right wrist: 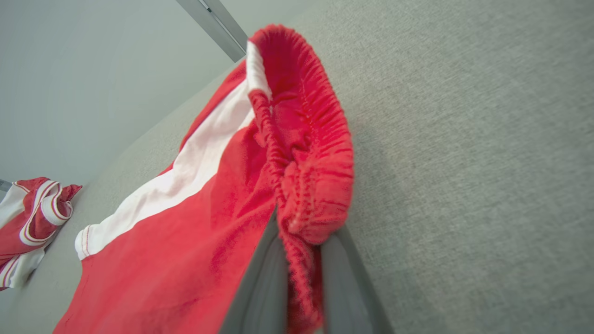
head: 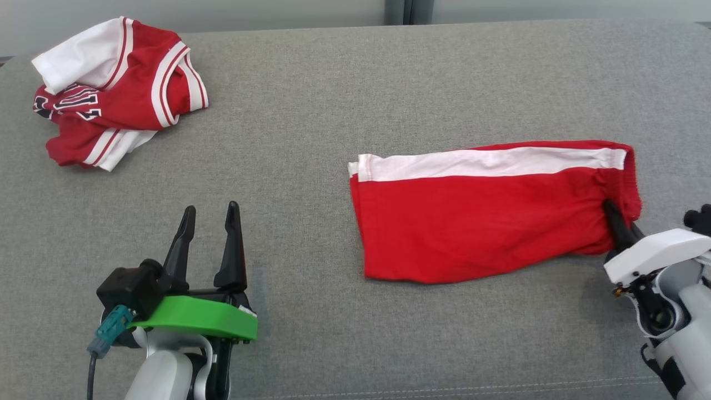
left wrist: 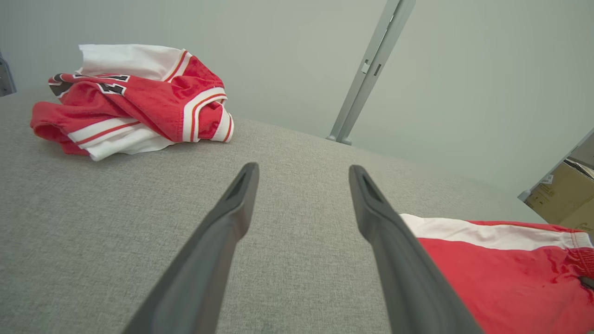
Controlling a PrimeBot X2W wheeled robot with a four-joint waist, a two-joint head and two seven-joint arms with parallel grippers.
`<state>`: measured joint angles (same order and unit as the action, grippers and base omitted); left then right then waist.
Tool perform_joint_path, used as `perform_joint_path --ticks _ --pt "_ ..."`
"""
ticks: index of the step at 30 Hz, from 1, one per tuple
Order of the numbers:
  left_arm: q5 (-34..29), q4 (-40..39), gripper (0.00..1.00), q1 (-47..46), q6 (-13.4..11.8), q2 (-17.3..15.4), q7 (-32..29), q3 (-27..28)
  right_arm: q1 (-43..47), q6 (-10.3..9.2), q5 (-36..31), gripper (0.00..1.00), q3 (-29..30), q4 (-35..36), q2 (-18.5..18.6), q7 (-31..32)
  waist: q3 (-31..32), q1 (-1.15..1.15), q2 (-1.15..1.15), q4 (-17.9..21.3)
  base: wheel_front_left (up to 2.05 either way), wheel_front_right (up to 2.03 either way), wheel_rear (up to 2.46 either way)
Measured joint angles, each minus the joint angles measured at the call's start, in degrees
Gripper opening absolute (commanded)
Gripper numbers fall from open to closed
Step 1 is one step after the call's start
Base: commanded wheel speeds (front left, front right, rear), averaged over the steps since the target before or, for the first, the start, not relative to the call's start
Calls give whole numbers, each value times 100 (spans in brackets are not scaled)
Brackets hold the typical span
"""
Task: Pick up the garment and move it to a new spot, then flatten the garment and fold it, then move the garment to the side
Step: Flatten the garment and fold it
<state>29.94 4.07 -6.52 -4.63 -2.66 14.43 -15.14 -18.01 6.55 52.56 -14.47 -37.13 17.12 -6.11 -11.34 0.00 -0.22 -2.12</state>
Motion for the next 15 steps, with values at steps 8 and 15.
perform_joint_path --ticks 8,15 --pt "-36 -96 100 119 3 0 0 -69 0 21 4 0 8 112 320 21 111 0 0 129 0 0 0" --pt "-40 -141 100 156 11 2 0 -159 -8 49 34 0 -474 677 258 250 166 0 0 146 0 0 0"
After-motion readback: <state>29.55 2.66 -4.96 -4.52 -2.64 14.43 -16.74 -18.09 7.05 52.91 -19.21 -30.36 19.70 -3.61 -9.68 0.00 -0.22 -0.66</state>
